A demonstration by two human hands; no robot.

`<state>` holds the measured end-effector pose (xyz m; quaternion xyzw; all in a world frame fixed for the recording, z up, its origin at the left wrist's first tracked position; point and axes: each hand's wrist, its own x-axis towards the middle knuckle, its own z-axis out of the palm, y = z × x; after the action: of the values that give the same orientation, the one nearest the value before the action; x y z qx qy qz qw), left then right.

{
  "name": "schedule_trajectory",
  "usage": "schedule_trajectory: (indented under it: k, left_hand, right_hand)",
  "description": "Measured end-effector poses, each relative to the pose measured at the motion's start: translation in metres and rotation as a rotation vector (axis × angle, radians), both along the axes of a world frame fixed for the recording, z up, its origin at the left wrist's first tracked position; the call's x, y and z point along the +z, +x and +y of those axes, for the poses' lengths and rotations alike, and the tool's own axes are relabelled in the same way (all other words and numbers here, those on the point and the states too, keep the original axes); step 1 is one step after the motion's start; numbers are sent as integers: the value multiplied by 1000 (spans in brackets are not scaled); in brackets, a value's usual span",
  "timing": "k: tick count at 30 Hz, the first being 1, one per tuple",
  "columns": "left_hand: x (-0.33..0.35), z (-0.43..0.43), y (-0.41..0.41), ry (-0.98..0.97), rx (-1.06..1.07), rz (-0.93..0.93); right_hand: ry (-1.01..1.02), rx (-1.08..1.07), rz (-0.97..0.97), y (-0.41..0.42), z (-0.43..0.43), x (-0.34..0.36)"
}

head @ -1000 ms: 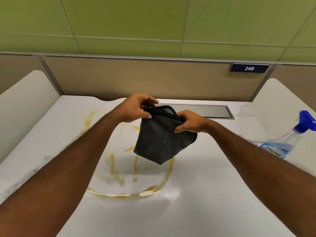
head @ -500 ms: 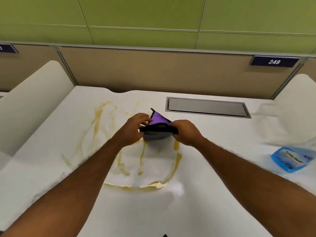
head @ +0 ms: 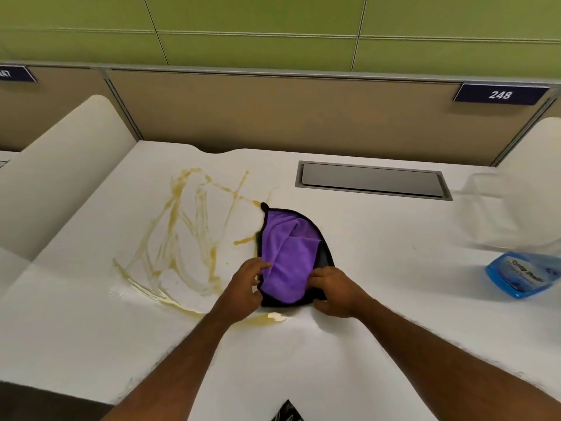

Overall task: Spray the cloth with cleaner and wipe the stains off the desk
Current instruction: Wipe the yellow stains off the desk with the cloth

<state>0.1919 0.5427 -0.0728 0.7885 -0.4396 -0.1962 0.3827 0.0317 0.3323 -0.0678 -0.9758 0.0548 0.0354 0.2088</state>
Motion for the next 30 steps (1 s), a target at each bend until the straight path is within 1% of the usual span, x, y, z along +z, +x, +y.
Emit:
schedule_trajectory:
  k: [3,5,10,12,16,21,25,28,30]
  left_hand:
    - [-2,-2,-1,13,-1,13]
    - [0,-6,2,23,65,35]
    - [-2,-32,24,106,326,154]
    - [-3,-45,36,124,372,207]
    - [-10,-64,51,152,360,236]
    - [-22,-65,58,123,270,195]
    - [-29,-59,60,125,265,244]
    - [-31,-57,62,135,275,291]
    - [-31,-56,63,131,269,307]
  right_hand:
    - [45,-11,-11,3,-5,3]
    - [67,-66,-25,12,-10,7]
    - [161,-329,-97,51,-34,14]
    - [208,-400,-89,75,-45,18]
    - [225,-443,-50,127,-60,19]
    - [220,-485,135,180,-63,7]
    - [178,-490,235,199,-60,-3]
    - [139,-499,252,204,-58,-3]
    - [148,-515,199,200,-58,1]
